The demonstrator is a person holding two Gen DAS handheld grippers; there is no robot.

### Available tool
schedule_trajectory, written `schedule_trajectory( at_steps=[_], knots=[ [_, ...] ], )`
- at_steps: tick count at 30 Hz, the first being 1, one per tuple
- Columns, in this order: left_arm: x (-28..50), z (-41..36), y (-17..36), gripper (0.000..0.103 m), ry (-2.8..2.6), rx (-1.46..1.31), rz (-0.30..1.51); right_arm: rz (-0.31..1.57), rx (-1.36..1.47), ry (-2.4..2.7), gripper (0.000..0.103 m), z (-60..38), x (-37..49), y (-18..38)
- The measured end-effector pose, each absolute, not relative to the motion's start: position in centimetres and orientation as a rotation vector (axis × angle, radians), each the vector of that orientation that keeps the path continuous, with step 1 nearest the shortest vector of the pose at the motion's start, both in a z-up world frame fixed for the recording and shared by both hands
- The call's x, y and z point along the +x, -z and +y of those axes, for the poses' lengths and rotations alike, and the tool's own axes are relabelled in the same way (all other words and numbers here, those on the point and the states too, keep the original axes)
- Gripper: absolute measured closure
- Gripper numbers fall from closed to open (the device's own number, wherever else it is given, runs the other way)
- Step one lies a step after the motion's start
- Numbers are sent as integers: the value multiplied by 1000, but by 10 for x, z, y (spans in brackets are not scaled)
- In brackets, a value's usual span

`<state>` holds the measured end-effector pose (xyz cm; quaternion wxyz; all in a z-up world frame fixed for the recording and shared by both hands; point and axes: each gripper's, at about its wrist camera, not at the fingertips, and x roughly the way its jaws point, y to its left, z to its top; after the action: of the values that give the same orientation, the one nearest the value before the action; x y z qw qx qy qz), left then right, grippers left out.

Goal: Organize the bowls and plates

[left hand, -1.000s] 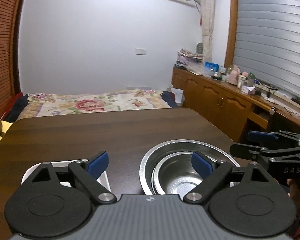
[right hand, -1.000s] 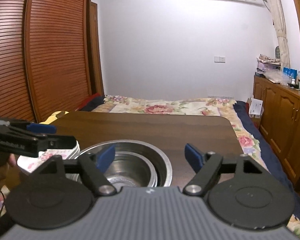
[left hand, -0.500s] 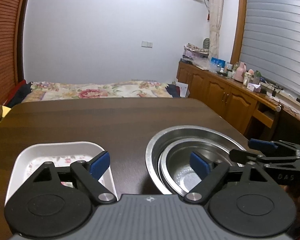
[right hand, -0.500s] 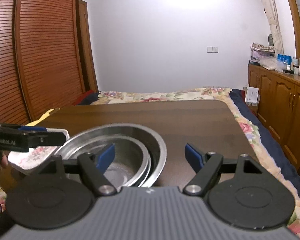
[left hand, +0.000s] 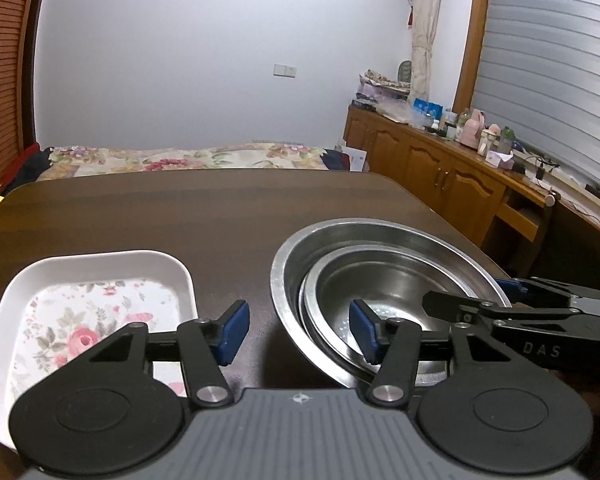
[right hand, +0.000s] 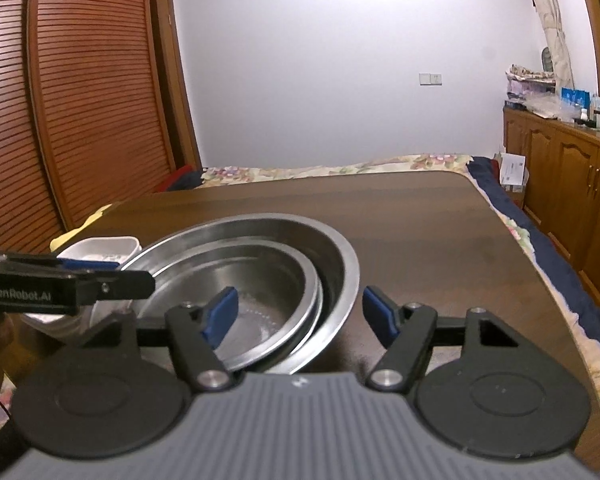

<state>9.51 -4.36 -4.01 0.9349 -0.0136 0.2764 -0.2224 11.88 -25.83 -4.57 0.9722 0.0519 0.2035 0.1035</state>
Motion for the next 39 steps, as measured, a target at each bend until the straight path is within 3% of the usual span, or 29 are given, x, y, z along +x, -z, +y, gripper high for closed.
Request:
schedule_trajectory(
  at_steps=[7,10,14,18,39],
  knots=[
    [95,-46,43,49,447,-28,551,414,131,-213,41,-260,120,48],
    [95,-46,44,53,452,-38,547,411,143,-202,48,-261,121,50],
    [97,-46,45,66,454,-47,551,415,148,-203,57,-261,122,52],
    [96,-47,47,67,456,-47,555,420,160,-215,67,-260,122,54],
    [89,-46,37,69,447,-46,526,421,233,-234,71,-263,120,47]
  ],
)
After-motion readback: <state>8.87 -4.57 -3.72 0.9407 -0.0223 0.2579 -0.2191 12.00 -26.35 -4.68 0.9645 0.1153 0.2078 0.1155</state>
